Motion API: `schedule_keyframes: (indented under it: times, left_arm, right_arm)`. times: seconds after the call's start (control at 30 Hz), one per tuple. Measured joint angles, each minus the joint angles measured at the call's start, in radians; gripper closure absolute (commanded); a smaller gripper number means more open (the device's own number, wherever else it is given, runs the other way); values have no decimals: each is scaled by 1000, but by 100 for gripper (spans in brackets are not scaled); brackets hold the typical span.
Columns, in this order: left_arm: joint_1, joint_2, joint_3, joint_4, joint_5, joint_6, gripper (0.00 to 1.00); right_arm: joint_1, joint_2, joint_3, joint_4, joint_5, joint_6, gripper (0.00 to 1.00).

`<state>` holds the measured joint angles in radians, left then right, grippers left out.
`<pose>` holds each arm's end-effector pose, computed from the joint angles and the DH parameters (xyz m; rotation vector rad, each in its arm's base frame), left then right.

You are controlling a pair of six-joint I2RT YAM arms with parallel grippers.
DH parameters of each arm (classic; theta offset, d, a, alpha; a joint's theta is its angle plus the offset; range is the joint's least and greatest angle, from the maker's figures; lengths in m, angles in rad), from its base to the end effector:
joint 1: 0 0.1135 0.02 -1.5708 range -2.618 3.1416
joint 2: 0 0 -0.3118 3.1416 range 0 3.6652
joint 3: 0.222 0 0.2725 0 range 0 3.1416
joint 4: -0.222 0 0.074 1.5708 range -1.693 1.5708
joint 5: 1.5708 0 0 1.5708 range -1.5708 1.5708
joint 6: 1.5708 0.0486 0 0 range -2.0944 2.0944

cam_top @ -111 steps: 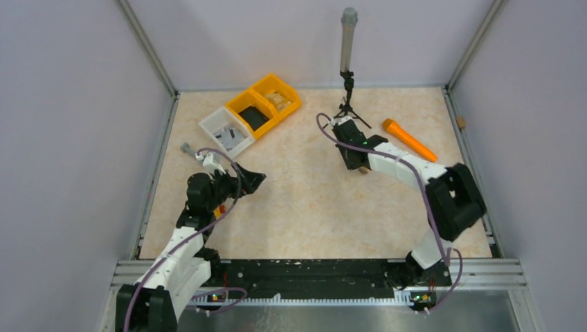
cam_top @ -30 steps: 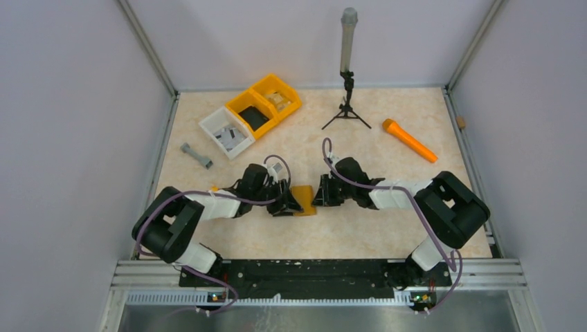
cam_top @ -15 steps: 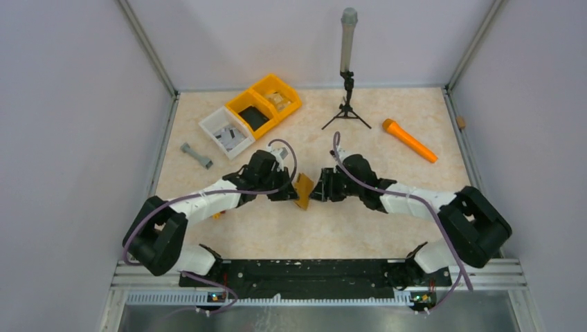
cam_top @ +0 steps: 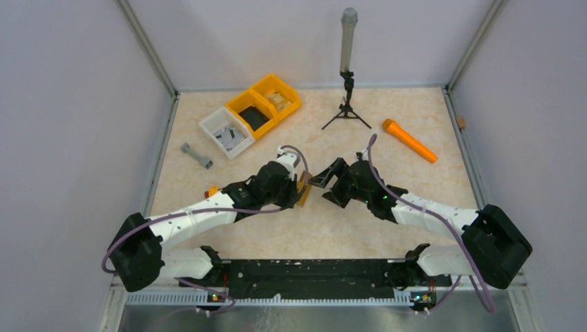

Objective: Take the credit cards out of the card holder
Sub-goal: Pick up the card holder from the center of the board.

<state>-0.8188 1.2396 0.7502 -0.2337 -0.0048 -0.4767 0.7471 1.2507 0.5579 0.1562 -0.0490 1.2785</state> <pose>0.1869 -0.1995 0.2552 0.4034 2.3505 -0.6447 0.1965 0.1853 0.2232 0.5914 2.2992 1.1761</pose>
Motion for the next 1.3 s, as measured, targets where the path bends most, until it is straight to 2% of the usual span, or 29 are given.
schedule_keyframes:
  times: [0.27,0.4,0.5,0.6,0.67,0.7,0.73,0.8,0.87,0.9,1.0,1.1,1.17,1.3]
  left_arm:
    - [-177,-15,0,4,-192,84,100]
    - [-221,-5,3,4,-267,109,100]
    - [-255,0,5,4,-328,134,100]
    - [-308,13,14,9,-400,169,100]
    - [-351,23,21,16,-449,198,100]
    - [-375,31,25,18,-474,216,98]
    - [-390,38,30,18,-494,226,91]
    - [-415,63,47,4,-535,249,74]
    - [-422,85,61,-4,-547,254,51]
    - [-422,88,66,-4,-544,252,35]
    - [-415,58,65,4,-511,224,14]
    - [-351,-52,44,24,-365,171,9]
    - [-241,-154,10,51,-226,122,9]
    - [36,-301,-72,146,66,4,10]
  right_arm:
    - [26,23,126,-51,42,95,21]
    - [29,56,178,-100,51,102,23]
    - [29,98,202,-153,43,102,29]
    - [30,129,203,-196,33,102,41]
    - [30,140,203,-225,27,99,66]
    - [30,140,203,-232,25,92,73]
    - [30,140,203,-237,24,93,82]
    - [30,138,203,-246,29,89,92]
    - [30,133,203,-256,40,80,94]
    - [30,127,203,-264,50,75,94]
    - [30,104,203,-264,66,27,95]
    - [28,97,203,-231,57,-56,95]
    - [18,97,201,-194,27,-127,96]
    - [-21,87,151,-35,-128,-275,93]
